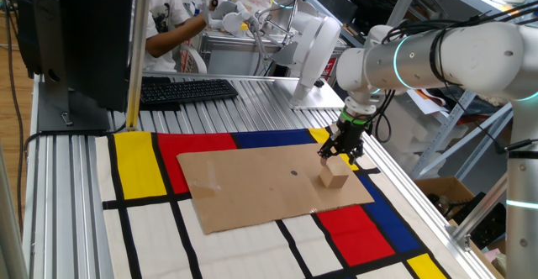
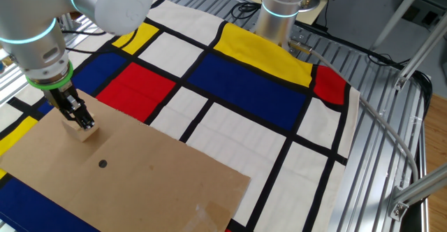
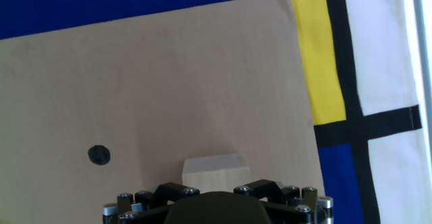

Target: Hold a small block with the gripper and sweep it from left to right on the table

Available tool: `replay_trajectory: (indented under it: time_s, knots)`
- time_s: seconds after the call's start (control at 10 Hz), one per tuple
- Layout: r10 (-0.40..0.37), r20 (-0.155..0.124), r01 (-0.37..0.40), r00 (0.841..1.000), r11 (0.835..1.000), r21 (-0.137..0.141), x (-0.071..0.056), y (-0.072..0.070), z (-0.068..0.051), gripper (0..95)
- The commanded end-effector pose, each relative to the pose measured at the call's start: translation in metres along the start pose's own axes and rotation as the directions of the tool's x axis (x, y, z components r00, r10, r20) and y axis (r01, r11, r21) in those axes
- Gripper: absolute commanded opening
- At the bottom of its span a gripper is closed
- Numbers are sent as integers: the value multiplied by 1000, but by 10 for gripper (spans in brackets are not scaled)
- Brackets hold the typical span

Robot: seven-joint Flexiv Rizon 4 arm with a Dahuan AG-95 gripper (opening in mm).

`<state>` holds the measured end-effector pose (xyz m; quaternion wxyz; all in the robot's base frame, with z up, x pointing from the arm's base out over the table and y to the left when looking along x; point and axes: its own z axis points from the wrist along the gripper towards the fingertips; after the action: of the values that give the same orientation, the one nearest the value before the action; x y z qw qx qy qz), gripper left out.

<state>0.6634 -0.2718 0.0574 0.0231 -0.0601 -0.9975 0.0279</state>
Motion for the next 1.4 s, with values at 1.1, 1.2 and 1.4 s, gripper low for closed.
replay_trajectory:
  time_s: [1.1, 1.2, 1.4]
  knots:
    - [-13, 6, 13, 1000, 1000, -4, 8, 0, 25, 950]
    - [-11, 11, 11, 1000, 1000, -4, 10, 1, 28, 950]
    - [-13, 12, 13, 1000, 1000, -3, 10, 1, 30, 950]
